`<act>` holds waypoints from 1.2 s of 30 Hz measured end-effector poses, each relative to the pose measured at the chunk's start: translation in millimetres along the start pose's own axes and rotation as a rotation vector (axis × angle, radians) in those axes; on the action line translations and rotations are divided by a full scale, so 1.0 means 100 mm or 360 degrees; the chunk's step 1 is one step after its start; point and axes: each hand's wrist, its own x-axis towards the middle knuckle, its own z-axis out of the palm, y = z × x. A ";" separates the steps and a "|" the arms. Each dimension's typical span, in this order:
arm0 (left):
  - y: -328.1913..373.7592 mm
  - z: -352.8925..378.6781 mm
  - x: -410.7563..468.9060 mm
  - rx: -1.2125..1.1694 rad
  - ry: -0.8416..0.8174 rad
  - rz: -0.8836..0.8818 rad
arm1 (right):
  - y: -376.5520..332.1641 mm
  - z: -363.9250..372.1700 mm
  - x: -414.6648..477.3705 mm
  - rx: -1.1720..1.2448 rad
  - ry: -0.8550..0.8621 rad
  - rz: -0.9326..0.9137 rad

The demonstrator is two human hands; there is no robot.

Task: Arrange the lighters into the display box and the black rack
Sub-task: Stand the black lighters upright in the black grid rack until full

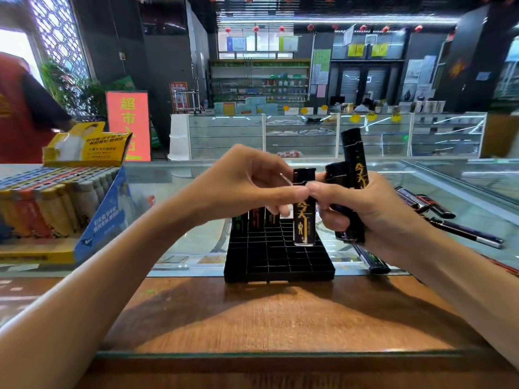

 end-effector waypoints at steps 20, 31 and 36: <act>-0.23 -0.09 0.08 0.0876 0.0664 0.0130 | 0.04 -0.06 0.03 -0.0057 0.0219 0.0156; -0.24 -0.04 0.04 0.0993 0.0639 0.0044 | 0.04 -0.07 0.01 -0.0127 0.0180 0.0174; -0.26 -0.06 0.03 0.1200 0.0551 0.0059 | 0.03 -0.03 0.00 -0.0107 0.0047 0.0275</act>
